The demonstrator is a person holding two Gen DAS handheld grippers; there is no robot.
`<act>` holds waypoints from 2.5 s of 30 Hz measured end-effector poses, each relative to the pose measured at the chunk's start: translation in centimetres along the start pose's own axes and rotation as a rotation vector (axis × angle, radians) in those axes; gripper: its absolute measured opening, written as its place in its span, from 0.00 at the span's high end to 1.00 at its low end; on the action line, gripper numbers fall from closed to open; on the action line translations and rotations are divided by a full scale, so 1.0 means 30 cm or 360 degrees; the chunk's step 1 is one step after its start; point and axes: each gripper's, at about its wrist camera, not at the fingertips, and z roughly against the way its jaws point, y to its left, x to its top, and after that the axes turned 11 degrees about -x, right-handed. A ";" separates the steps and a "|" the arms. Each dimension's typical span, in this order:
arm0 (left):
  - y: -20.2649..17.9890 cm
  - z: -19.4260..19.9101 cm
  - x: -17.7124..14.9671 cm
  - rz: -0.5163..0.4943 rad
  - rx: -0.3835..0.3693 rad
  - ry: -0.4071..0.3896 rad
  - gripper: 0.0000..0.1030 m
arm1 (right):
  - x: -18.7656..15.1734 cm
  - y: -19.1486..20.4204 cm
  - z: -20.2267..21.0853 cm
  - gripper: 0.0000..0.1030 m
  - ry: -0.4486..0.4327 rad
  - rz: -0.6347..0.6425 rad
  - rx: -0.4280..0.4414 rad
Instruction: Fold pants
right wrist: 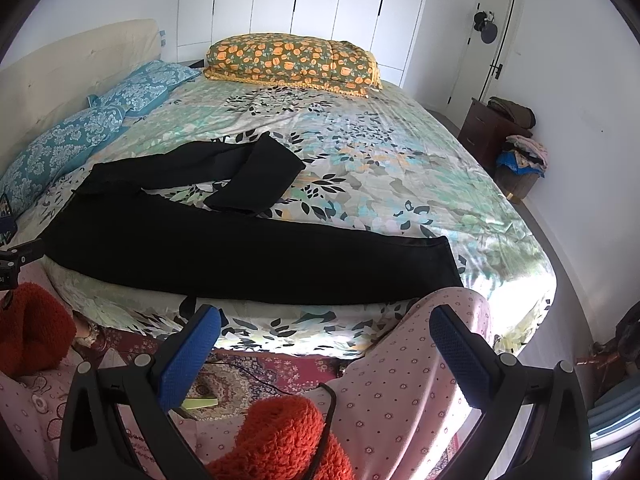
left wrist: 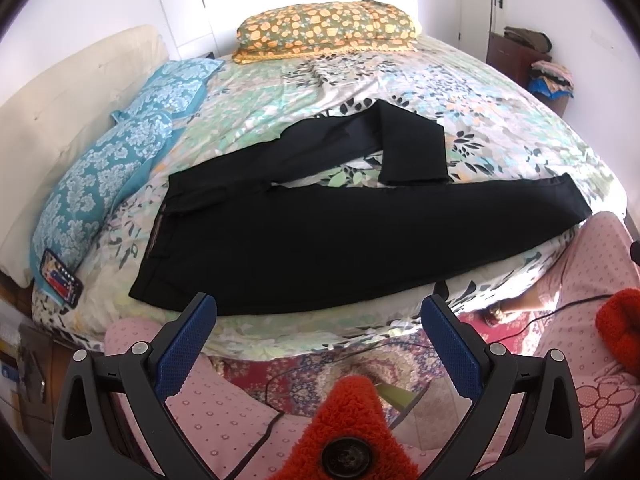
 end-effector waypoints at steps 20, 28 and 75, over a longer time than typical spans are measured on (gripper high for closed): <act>0.018 -0.031 0.007 0.0043 0.0001 0.0037 0.01 | 0.008 0.032 -0.038 0.00 0.0046 0.0052 0.0023; 0.033 -0.044 0.006 0.0063 -0.0006 0.0052 0.01 | 0.014 0.045 -0.051 0.00 0.0069 0.0076 0.0024; 0.418 -0.367 0.179 0.0482 0.0246 -0.0263 0.01 | 0.355 0.576 -0.629 0.01 -0.0202 0.0966 0.0479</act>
